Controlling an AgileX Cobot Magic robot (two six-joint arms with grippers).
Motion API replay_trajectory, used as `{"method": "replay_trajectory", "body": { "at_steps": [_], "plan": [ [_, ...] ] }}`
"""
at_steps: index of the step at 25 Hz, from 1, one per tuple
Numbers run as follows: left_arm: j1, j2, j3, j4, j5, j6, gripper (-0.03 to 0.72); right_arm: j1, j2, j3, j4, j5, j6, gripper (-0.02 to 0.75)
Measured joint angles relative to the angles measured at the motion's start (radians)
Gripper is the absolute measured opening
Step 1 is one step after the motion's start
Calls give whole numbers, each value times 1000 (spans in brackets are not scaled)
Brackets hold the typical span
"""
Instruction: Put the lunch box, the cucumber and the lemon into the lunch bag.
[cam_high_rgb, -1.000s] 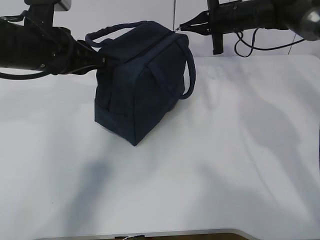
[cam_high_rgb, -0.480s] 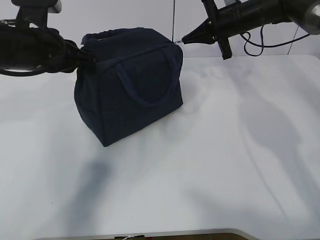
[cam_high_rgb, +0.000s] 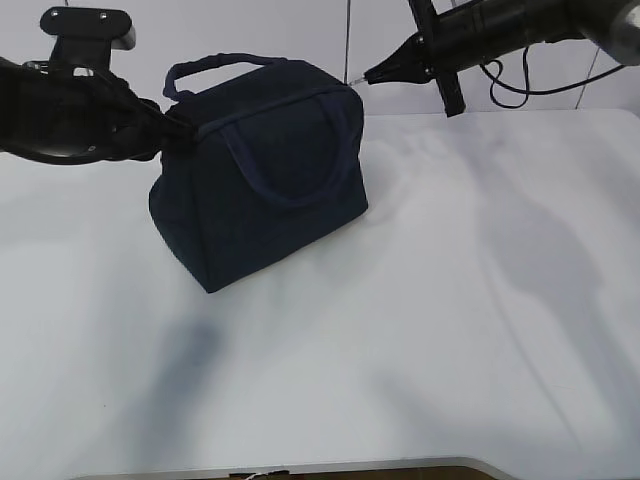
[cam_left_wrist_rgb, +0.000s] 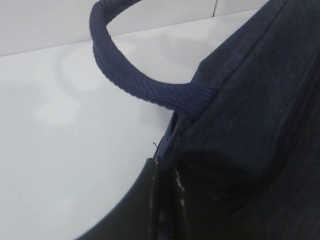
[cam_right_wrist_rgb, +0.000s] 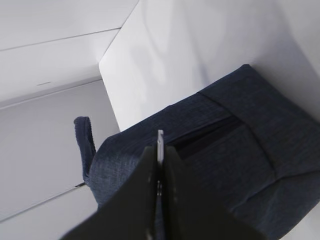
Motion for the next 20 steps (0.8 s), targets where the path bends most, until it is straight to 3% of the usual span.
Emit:
{"method": "replay_trajectory", "body": {
  "at_steps": [16,20],
  "plan": [
    [0,0,0,-10,-6,0,-10,0,0,0,18,2,191,5],
    [0,0,0,-12,0,0,-10,0,0,-1,-34,4,192,5]
  ]
}}
